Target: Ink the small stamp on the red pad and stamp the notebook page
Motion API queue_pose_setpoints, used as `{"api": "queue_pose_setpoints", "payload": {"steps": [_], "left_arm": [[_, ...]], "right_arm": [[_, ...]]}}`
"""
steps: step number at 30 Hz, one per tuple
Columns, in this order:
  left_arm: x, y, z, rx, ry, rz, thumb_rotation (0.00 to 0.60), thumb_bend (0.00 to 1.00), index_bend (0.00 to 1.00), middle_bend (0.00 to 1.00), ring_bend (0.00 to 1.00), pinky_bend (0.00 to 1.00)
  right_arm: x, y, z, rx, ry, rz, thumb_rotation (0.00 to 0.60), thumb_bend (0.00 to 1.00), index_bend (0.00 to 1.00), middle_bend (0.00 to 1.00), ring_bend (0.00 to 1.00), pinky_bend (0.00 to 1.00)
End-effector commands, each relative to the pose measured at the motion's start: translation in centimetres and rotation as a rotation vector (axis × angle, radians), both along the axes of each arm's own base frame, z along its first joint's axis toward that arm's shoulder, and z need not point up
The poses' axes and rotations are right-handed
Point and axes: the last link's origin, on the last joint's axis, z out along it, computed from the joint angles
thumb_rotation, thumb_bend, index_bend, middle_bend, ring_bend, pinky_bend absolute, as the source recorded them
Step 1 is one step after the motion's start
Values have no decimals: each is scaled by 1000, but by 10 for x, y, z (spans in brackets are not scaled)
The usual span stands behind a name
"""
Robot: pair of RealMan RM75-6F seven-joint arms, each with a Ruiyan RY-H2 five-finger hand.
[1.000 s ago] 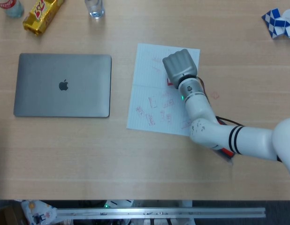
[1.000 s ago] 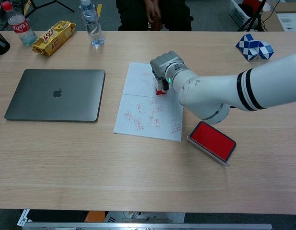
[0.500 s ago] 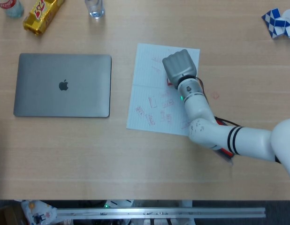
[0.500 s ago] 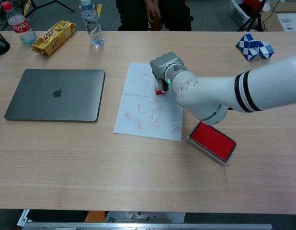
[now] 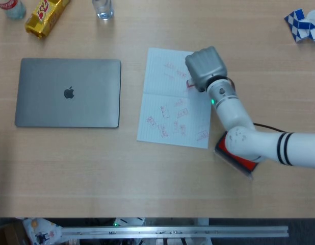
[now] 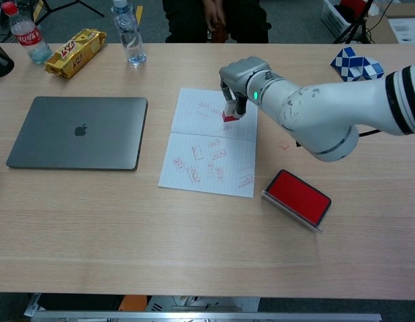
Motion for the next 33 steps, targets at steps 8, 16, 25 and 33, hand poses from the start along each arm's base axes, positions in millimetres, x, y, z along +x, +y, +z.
{"api": "queue_pose_setpoints", "payload": {"steps": [8,16,25,33], "left_arm": [[5,1,-5,-24,-3,-21,600,209,0,0,14,17],[7,1,-9,-43,-3,-26,600,208,0,0,14,17],[8,0,-10,-61,-2,-19,600,209,0,0,14,17],[7,0,-11,-71,0,-15,600,209,0,0,14,18]], "right_arm": [[-58,10,53,-27,42,-27,600,497,943,736,637,368],[-89,19,46,1,49,-63,600,492,943,720,624,368],[-102,25,36,43,85,-89,600,492,914,697,598,370],[-106,28,31,52,79,-92,600,490,870,665,576,370]]}}
